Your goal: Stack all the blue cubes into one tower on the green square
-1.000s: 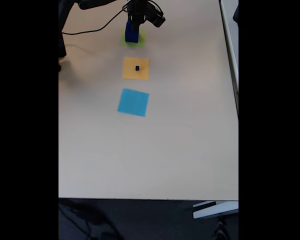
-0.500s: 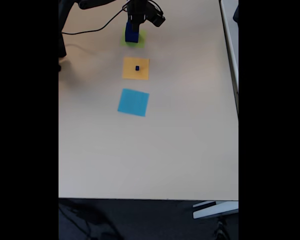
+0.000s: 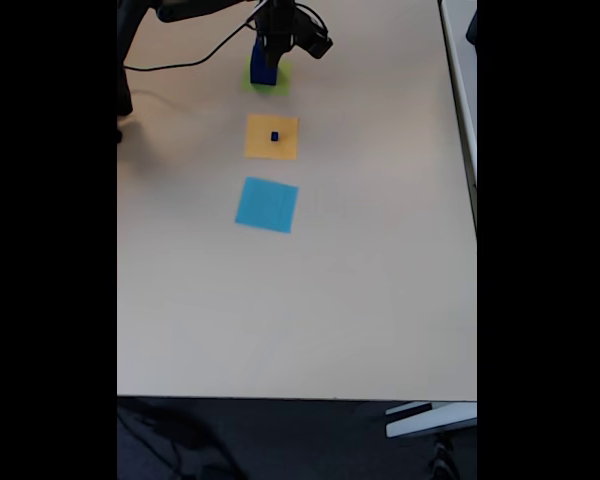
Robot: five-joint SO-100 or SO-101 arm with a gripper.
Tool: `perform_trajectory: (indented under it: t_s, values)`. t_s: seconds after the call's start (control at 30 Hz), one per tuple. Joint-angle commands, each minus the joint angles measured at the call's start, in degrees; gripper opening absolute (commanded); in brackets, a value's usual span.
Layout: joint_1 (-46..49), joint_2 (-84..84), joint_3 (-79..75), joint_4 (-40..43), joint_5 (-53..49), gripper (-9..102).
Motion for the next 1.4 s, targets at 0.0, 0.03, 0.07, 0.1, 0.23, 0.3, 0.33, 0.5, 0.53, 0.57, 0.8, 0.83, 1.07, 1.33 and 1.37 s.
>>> perform_trajectory:
  t_s: [0.0, 0.03, 0.07, 0.1, 0.23, 0.3, 0.33, 0.5, 0.53, 0.57, 0.8, 0.83, 1.07, 1.33, 1.37]
  values:
    - [1.41, 6.68, -5.01, 1.41, -2.37, 0]
    - [1.67, 7.47, -5.1, 1.49, -2.99, 0]
    - [1.85, 8.44, -5.19, 1.58, -3.43, 0]
    - [1.85, 9.49, -5.19, 1.58, -3.78, 0]
    - [1.49, 14.41, -5.27, 1.85, -4.92, 0]
    - [0.7, 16.7, -5.45, 1.85, -4.83, 0]
    - [-0.09, 17.84, -5.54, 1.85, -4.13, 0]
    - [-6.06, 22.68, -2.37, 2.02, 5.63, 0]
    - [-7.47, 23.47, -1.14, 2.02, 8.26, 0]
    - [-8.79, 23.91, -0.26, 2.02, 10.55, 0]
    - [-13.1, 22.5, 1.85, 1.93, 18.81, 0]
    - [-13.01, 22.06, 1.85, 1.93, 18.63, 0]
    - [-11.34, 21.01, 4.57, 1.93, 16.7, 0]
    - [-11.43, 20.21, 8.0, 1.85, 16.96, 0]
    - [-11.43, 19.95, 8.17, 1.85, 16.96, 0]
